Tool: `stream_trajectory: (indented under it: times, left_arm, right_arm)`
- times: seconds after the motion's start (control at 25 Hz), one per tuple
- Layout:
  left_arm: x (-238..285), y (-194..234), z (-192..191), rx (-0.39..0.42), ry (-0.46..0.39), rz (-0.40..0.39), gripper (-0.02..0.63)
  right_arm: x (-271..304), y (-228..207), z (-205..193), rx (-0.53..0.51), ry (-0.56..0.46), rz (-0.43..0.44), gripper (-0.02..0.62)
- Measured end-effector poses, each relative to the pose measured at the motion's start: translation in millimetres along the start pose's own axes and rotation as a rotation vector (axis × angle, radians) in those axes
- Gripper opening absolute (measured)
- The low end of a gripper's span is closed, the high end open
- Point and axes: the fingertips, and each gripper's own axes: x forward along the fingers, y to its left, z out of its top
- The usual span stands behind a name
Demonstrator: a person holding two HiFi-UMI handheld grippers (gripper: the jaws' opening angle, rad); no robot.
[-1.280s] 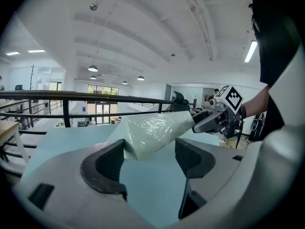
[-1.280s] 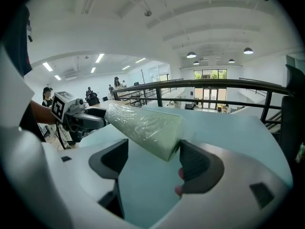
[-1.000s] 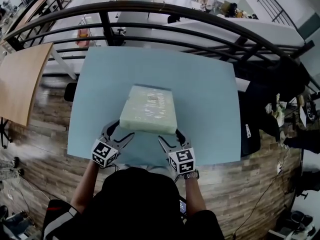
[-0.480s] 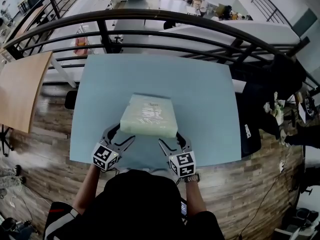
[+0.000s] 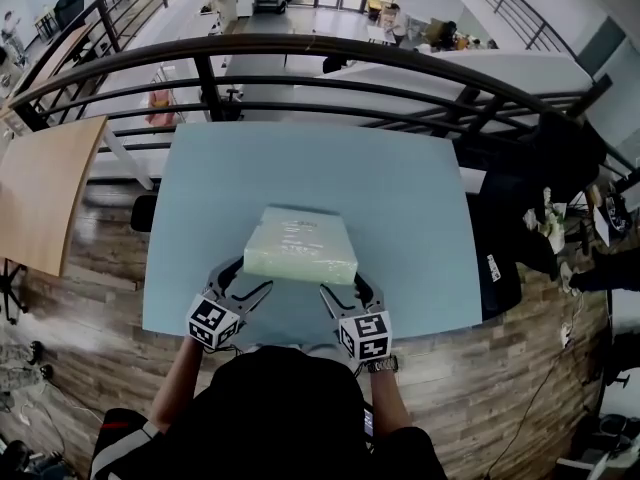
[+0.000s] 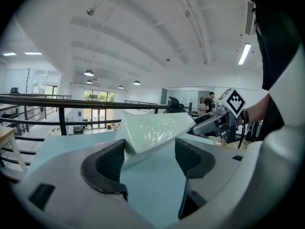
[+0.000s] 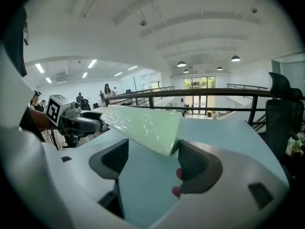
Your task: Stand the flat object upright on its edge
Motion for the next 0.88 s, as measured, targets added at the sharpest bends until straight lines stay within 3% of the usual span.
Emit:
stream_trajectory:
  times: [0.88]
  left_arm:
    - [-14,-7,19,0.013,-0.033,-0.009,0.316]
  right_arm:
    - [-20,9,14,-0.012,-0.039,-0.01,0.311]
